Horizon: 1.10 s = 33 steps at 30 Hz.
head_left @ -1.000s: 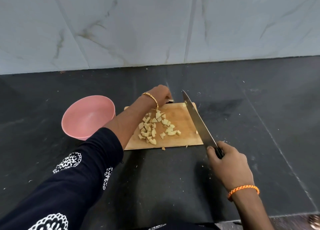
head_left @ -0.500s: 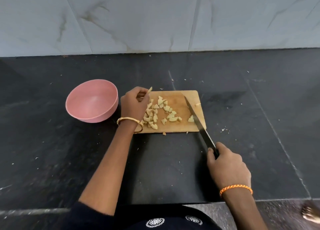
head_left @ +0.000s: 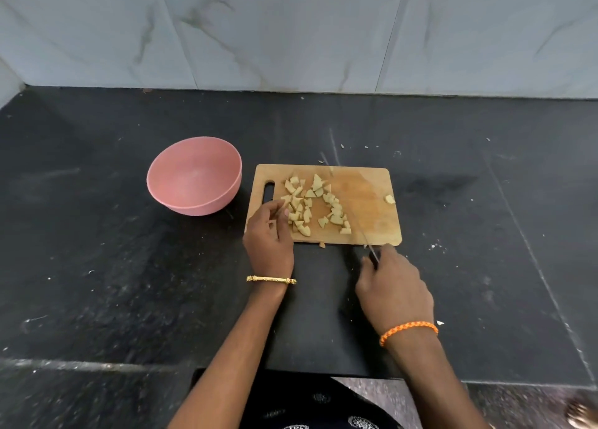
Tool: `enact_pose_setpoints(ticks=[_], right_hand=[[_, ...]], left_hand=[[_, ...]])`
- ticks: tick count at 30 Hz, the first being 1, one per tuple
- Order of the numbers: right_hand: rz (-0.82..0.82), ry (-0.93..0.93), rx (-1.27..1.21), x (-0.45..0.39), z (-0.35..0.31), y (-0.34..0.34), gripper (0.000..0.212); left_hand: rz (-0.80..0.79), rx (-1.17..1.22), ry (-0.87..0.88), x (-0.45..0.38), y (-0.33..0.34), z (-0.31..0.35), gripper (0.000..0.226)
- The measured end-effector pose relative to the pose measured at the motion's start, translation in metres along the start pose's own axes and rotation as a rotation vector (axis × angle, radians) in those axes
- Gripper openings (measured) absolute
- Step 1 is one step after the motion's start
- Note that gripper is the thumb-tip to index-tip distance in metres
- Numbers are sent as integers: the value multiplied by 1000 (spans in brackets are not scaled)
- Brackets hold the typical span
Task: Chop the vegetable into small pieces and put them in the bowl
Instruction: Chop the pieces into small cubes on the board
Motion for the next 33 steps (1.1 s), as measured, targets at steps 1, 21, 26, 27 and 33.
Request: enact_pose_setpoints(ticks=[1,21,26,27,33], right_hand=[[22,41,-24,-1,7,-2,22],[-7,37,73,14,14,7,22],[-79,-35,-42,21,3,15,24],[-72,-38,-64,19,5,14,24],[-30,7,-95,10,16,8,21]], left_hand=[[-7,-12,28,0,0,2,15],[-19,-49,-78,-2,4,-12,13],[-36,-79,-96,-2,2,-11,11],[-35,-81,-103,-2,2,-11,11],[86,43,-244,-6,-3,-1,12]])
Point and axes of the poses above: each hand's wrist, its own x-axis away from the middle knuckle, its own y-axis out of the palm, z = x × y, the point moved 1 cm from there along -x, towards the middle knuckle, and after that the axes turned 10 degrees about z, right-handed, at the moved point
